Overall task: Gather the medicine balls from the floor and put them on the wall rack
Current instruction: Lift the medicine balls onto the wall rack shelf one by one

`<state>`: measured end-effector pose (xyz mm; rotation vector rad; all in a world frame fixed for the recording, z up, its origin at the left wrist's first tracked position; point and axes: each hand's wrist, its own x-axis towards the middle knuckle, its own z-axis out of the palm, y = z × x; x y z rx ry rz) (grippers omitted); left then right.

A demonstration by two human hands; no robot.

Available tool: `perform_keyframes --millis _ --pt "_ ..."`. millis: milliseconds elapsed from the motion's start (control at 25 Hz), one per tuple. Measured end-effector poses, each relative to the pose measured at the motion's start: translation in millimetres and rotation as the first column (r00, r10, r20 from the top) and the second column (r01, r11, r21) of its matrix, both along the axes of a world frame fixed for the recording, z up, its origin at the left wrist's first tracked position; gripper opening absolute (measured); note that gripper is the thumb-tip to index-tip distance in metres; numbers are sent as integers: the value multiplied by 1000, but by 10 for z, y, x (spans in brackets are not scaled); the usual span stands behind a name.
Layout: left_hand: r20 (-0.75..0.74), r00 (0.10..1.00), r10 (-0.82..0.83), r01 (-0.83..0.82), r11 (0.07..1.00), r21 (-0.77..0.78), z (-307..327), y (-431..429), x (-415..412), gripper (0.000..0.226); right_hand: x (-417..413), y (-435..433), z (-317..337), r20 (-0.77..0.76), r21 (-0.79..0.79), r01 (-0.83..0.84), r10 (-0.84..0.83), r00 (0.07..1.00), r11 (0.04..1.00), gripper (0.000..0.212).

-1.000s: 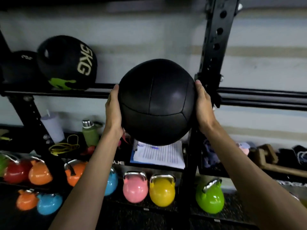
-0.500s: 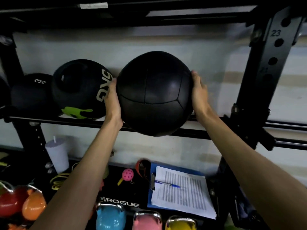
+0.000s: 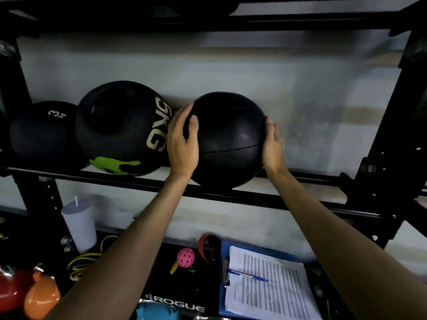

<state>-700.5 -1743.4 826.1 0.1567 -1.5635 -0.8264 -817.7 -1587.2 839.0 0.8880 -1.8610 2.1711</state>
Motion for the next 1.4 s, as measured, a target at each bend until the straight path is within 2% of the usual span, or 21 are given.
perform_keyframes --millis 120,280,400,480,560,640,760,840,960,1080,1240,1400 --pt "-20 1000 15 -14 1000 21 -6 -36 -26 45 -42 -6 4 -4 12 10 -10 1000 1000 42" --pt "33 999 12 -13 1000 24 -1 41 61 49 70 76 3 0 46 -5 5 1000 999 44" --pt "63 994 85 -88 995 40 -95 222 163 53 204 324 -142 -99 150 77 -63 993 986 40" --pt "61 989 133 -138 987 83 -275 445 256 51 347 580 -309 -179 277 137 -90 980 951 33" --pt "54 991 120 -127 982 141 -551 756 382 50 554 926 -535 -279 384 217 -112 954 898 31" --pt "74 993 94 -104 984 146 -894 1111 497 46 756 1332 -834 -375 423 283 -118 919 861 27" --pt "210 977 37 -50 997 60 -1468 1705 616 23 1050 2019 -1396 -424 543 321 -76 902 776 23" --pt "364 931 -21 7 999 41 -1889 2227 664 13 1198 2568 -1853 -376 635 315 -73 924 705 25" --pt "610 784 -111 103 993 47 -2542 3091 756 9 1401 3505 -2565 -244 788 268 -117 963 555 28" --pt "798 574 -183 219 973 65 -3091 3965 847 8 1704 4433 -3171 -99 886 173 -189 977 431 19" --pt "940 290 -179 357 932 67 -3666 5026 986 7 2145 5495 -3842 73 930 49 -313 947 364 20" --pt "991 30 -131 514 853 97 -4162 5837 1165 8 2511 6313 -4420 257 939 -129 -401 879 320 19"
